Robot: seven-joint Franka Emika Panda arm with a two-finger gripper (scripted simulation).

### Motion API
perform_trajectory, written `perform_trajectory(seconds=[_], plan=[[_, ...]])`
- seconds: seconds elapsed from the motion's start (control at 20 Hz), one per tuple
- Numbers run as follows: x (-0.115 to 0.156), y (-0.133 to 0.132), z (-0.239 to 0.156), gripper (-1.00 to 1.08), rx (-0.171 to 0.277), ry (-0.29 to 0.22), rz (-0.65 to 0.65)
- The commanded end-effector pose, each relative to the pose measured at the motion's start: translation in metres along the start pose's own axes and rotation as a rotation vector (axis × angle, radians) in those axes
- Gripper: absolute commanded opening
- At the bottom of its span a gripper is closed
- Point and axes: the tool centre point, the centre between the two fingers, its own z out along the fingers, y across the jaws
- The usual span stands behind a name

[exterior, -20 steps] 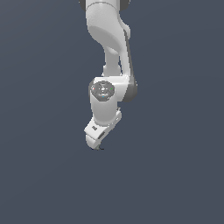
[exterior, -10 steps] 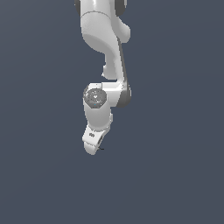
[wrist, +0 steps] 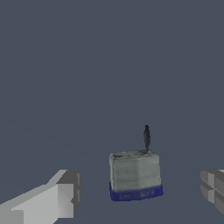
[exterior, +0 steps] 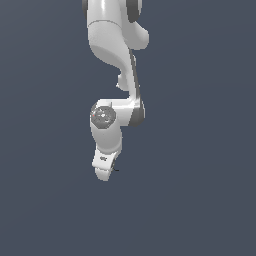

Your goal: Pick up the object and move it to a goal position.

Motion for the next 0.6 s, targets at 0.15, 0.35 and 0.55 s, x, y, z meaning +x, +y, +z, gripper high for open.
perform_trajectory(seconds=[0.15, 0.35, 0.55], plan=[[-0.0032, 0.0024, 0.0035, 1.00, -0.001, 0.002, -0.042], [-0.0036, 0.0024, 0.0038, 1.00, -0.001, 0.002, -0.043], [-0.0035, 0.0023, 0.0096, 1.00, -0.001, 0.002, -0.044]])
